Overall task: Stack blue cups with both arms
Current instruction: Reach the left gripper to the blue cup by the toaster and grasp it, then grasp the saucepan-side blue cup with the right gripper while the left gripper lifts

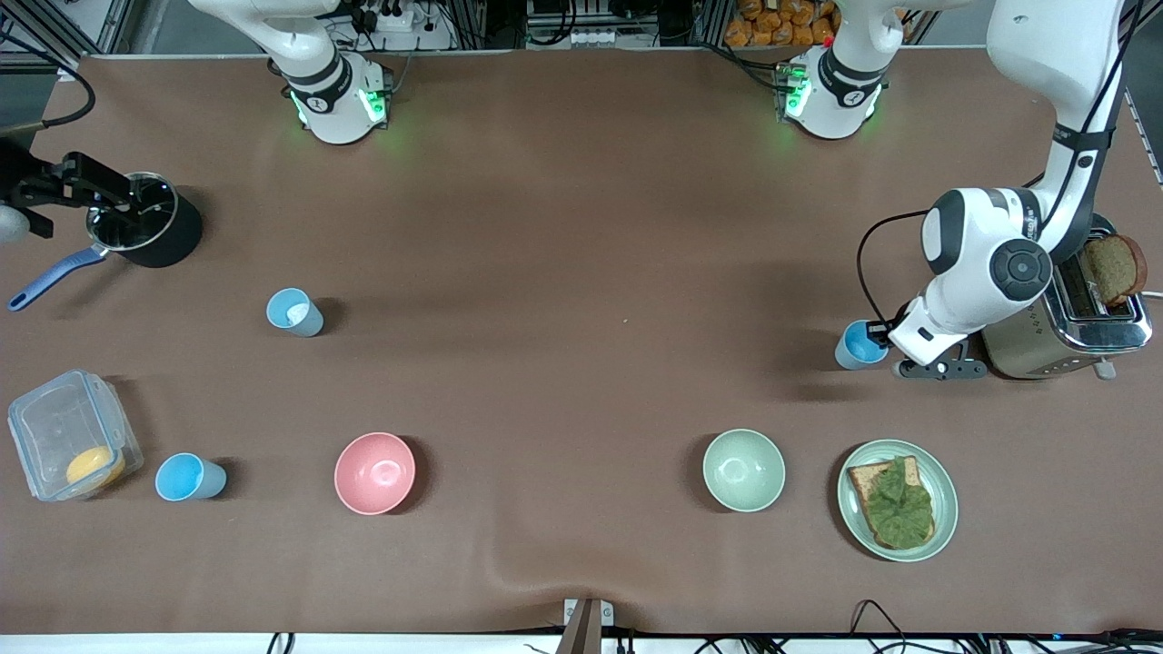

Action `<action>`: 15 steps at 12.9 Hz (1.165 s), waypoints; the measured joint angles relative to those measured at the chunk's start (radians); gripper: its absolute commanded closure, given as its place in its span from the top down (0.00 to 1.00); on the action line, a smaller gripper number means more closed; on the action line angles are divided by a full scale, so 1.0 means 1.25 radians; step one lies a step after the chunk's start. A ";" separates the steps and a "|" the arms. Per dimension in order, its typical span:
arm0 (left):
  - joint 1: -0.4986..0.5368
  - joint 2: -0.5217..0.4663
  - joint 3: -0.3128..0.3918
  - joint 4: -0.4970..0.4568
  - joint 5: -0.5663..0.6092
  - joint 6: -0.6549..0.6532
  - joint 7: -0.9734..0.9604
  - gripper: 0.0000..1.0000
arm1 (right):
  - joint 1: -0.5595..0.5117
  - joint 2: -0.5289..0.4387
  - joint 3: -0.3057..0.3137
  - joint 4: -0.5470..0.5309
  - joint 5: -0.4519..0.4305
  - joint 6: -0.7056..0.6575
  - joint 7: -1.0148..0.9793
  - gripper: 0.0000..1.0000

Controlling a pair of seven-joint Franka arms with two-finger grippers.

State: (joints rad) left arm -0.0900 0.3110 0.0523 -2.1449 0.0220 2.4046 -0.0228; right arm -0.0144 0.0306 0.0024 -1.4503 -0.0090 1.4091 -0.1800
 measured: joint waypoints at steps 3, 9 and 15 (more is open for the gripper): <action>-0.002 -0.005 0.000 0.019 0.000 0.001 0.000 0.00 | 0.000 0.000 0.000 0.000 0.000 0.000 0.000 1.00; -0.007 -0.005 0.000 0.022 0.000 0.000 0.000 0.00 | -0.004 0.001 -0.001 0.000 0.000 0.001 0.000 1.00; -0.010 -0.001 0.000 0.020 0.000 0.000 0.000 0.00 | -0.015 0.084 0.004 -0.001 0.004 0.046 -0.001 1.00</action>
State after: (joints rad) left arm -0.1026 0.3097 0.0518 -2.1194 0.0220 2.4049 -0.0228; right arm -0.0331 0.1359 0.0071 -1.4522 -0.0038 1.4670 -0.1818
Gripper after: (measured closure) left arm 0.974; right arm 0.000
